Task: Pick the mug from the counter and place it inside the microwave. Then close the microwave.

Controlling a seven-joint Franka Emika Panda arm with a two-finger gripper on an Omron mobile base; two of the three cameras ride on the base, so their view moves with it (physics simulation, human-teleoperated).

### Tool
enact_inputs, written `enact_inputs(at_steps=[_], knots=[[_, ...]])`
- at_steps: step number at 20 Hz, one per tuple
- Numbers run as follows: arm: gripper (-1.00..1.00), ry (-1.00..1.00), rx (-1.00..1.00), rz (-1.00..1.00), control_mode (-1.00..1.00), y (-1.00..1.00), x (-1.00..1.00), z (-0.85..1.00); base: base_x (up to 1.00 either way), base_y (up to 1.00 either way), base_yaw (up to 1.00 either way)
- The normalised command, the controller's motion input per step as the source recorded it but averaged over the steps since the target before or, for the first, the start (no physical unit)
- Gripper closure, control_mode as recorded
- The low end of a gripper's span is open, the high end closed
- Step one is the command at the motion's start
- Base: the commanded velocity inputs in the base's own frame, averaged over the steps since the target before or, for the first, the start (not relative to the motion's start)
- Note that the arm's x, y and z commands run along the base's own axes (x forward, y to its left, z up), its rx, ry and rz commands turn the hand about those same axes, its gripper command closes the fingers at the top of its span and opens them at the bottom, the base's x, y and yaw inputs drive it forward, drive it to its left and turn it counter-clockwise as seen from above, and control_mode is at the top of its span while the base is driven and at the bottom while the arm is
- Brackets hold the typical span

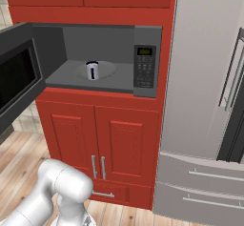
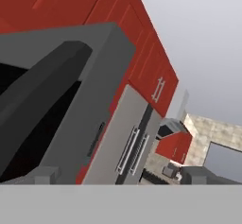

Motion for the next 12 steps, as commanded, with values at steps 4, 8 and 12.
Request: enact_inputs(at_steps=[4, 8, 12], knots=[[-1.00, 0.19, 0.00, 0.00, -1.00, 0.00, 0.13, -0.13, 0.00, 0.00, 0.00], [-1.00, 0.14, 0.00, 0.00, -1.00, 0.00, 0.07, -0.20, 0.00, 0.00, 0.00], [-1.00, 0.06, 0.00, 0.00, -1.00, 0.16, 0.03, -0.19, 0.00, 0.00, 0.00]])
